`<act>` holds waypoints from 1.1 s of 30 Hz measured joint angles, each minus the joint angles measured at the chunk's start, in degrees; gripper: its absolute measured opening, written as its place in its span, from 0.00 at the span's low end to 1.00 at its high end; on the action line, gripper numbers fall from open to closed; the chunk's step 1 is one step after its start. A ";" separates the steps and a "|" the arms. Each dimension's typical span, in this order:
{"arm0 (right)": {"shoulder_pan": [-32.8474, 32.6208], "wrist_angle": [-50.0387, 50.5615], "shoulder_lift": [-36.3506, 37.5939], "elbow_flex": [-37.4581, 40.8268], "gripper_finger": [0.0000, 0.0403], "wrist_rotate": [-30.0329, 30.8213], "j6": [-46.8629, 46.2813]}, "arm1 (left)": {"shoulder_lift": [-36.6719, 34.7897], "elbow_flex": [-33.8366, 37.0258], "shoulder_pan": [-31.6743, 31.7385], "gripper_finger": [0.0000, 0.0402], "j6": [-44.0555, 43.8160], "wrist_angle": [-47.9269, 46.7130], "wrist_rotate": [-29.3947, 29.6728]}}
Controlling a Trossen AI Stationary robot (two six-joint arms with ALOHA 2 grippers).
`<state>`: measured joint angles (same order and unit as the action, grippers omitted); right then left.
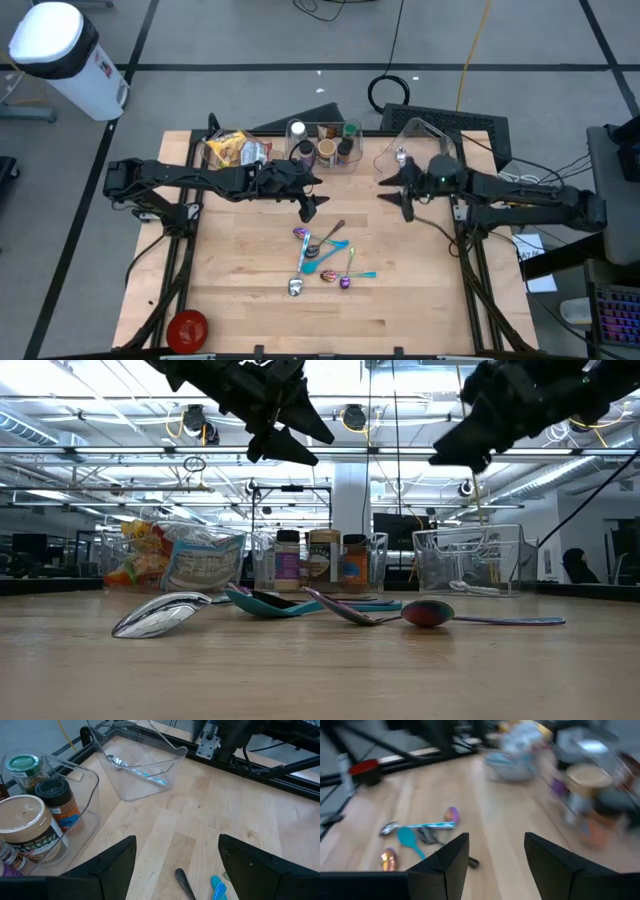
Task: Pick & Place Food Item
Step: Put the middle violet spoon into the right transparent bin
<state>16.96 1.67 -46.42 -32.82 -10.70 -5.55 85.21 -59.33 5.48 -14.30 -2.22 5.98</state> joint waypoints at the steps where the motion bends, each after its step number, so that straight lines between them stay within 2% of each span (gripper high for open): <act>1: -1.46 -1.22 -0.37 0.00 0.45 -0.02 1.40 | 0.00 0.00 0.00 0.71 0.00 0.00 0.01; 5: -6.07 -4.98 -1.29 0.00 0.45 0.02 5.03 | 0.00 0.00 0.00 0.71 -0.01 0.00 0.02; 10: -8.84 -5.33 -1.35 0.00 0.45 0.09 7.60 | 0.00 0.00 0.02 0.71 -0.02 0.00 0.00; 33: -8.78 -5.30 -1.35 0.00 0.43 0.16 9.50 | 0.00 0.00 0.01 0.71 -0.07 -0.02 -0.02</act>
<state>8.19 -3.63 -47.77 -32.82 -10.55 3.95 85.21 -59.33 5.49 -14.37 -2.24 5.96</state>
